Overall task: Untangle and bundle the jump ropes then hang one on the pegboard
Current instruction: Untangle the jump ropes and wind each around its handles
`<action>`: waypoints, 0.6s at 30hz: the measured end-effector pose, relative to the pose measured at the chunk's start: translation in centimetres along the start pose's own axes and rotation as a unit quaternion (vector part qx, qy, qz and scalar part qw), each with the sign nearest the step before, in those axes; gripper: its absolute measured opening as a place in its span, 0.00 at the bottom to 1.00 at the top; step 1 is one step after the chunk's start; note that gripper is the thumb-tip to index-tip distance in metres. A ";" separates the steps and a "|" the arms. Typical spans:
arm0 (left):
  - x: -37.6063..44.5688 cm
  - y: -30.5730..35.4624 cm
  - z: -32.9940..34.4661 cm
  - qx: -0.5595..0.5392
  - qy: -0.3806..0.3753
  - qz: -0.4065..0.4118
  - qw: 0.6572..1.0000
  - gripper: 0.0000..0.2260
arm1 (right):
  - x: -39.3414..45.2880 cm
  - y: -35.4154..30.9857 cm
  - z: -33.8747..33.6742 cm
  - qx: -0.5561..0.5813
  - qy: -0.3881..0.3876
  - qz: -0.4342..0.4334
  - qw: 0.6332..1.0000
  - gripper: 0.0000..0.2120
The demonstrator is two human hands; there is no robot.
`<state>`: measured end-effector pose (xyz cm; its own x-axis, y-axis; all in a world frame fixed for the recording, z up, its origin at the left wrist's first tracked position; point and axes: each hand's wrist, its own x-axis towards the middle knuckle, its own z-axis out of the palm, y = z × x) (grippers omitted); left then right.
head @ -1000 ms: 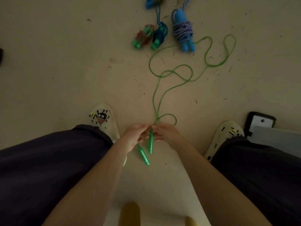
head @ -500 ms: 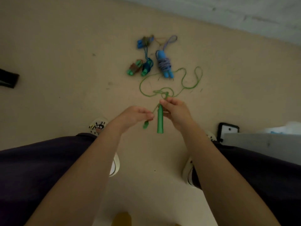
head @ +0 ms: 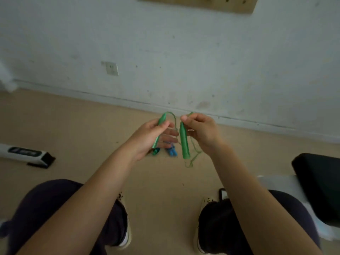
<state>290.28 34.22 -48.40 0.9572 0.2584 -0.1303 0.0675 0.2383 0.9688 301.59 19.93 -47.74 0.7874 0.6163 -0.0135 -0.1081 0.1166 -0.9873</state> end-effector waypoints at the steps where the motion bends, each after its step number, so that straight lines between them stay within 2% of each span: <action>1: -1.1 0.6 0.8 0.009 -0.007 0.008 1.000 0.08 | -1.1 -0.7 0.8 -0.005 -0.017 -0.005 1.000 0.08; 4: -4.0 2.1 2.3 0.023 -0.013 0.019 0.999 0.08 | -3.8 -2.6 2.2 -0.015 -0.039 -0.017 0.999 0.05; 7: -6.4 3.2 2.8 0.066 -0.039 0.013 0.997 0.12 | -5.9 -4.3 2.5 -0.035 -0.027 -0.024 0.999 0.03; 9: -7.5 3.8 3.1 0.107 -0.040 0.020 0.993 0.11 | -6.8 -5.3 2.4 -0.120 -0.008 -0.030 0.992 0.06; 11: -8.3 4.6 3.3 0.126 -0.037 0.031 0.991 0.08 | -7.3 -6.3 1.9 -0.245 0.059 -0.063 0.966 0.12; 13: -8.9 5.5 3.4 0.137 -0.062 0.044 0.988 0.05 | -7.6 -7.5 1.4 -0.296 0.135 -0.134 0.936 0.15; 14: -9.2 5.9 3.5 0.145 -0.081 0.049 0.985 0.05 | -7.9 -8.0 1.4 -0.291 0.130 -0.164 0.933 0.14; 15: -9.5 6.1 3.7 0.152 -0.097 0.055 0.982 0.06 | -8.2 -8.4 1.6 -0.270 0.094 -0.175 0.942 0.14; 18: -9.3 6.9 3.9 0.118 -0.076 0.102 0.985 0.07 | -9.0 -8.0 2.6 -0.174 -0.063 -0.105 0.977 0.18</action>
<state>282.97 29.81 -39.65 0.9876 0.1303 0.0880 -0.0845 -0.0322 0.9959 293.80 15.51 -39.33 0.6864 0.7009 0.1938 0.2789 -0.0076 -0.9603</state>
